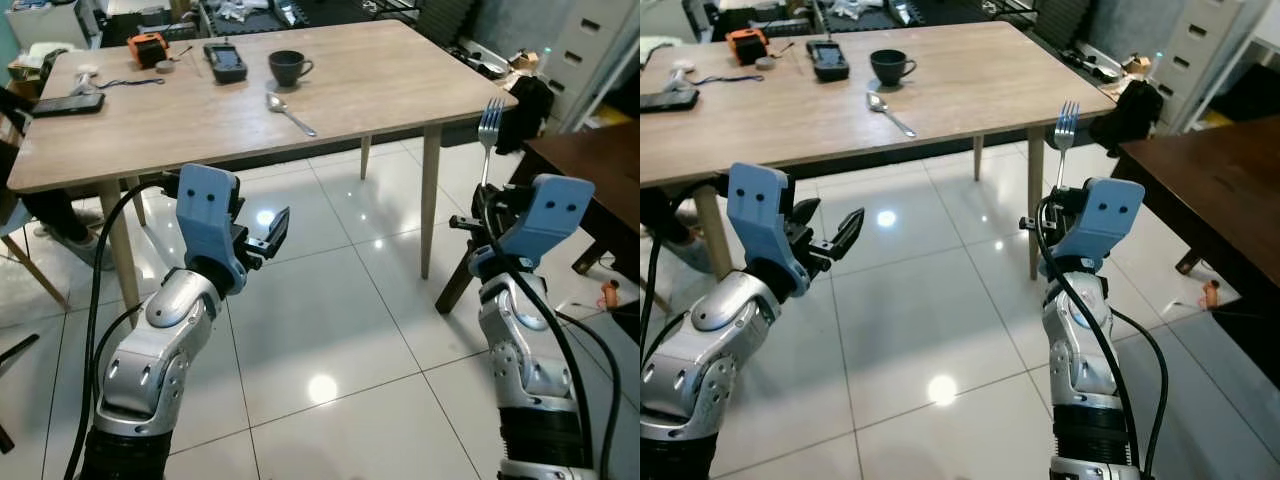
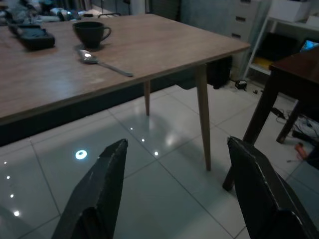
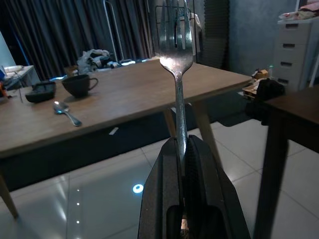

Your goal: Setting the table

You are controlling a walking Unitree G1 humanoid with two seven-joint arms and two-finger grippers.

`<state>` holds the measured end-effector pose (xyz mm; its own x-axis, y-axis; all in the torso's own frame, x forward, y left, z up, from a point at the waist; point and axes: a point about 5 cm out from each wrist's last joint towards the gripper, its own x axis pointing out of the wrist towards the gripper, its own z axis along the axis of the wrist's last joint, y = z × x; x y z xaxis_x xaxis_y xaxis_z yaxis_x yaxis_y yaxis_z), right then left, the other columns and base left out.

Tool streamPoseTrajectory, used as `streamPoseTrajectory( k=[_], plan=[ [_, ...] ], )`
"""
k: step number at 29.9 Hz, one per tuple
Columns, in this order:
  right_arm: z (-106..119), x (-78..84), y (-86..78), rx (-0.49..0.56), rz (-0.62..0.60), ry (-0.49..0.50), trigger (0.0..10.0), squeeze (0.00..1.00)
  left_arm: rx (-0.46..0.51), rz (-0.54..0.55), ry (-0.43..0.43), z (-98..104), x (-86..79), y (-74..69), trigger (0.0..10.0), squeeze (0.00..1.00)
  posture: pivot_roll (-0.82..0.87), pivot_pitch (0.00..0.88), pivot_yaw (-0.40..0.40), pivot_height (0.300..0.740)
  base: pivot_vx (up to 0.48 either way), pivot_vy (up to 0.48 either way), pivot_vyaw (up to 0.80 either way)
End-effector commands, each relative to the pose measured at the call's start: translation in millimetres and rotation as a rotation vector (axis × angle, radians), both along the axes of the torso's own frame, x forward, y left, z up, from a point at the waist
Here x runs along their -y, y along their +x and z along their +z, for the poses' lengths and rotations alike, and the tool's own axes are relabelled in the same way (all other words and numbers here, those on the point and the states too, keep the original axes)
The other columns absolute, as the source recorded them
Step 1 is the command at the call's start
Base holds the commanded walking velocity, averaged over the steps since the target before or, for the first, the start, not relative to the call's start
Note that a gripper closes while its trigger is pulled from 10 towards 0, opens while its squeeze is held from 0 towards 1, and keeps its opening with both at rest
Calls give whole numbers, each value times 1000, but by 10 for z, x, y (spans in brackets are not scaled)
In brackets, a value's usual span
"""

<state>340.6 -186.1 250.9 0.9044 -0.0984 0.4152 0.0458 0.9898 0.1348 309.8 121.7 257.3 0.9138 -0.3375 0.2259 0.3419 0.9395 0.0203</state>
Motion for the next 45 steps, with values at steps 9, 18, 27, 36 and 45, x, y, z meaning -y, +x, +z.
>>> streamPoseTrajectory(
  k=[9, 18, 27, 36, 45],
  plan=[
    [-27, 25, -7, -10, -12, 4, 10000, 0, -22, 29, 8, -50, -28, 20, 10000, 0, 61, 209, 52, 740, 0, 0, -781],
    [-33, 23, -11, -10, -11, 2, 10000, 0, -24, 53, -42, -24, -48, 34, 10000, 0, 63, 209, 54, 740, 0, 0, -781],
    [-39, 14, -9, -12, -9, 2, 10000, 0, -20, 68, -10, -27, -28, 41, 10000, 0, 65, 208, 53, 740, 0, 0, -783],
    [-40, 26, -8, -14, -15, -2, 10000, 0, -20, 50, -45, 6, -45, 46, 10000, 0, 64, 204, 53, 740, 0, 0, -788],
    [-32, 52, -7, -15, -27, -4, 10000, 0, -25, 68, -34, 0, -73, 63, 10000, 0, 65, 208, 53, 740, 0, 0, -799]
  ],
)
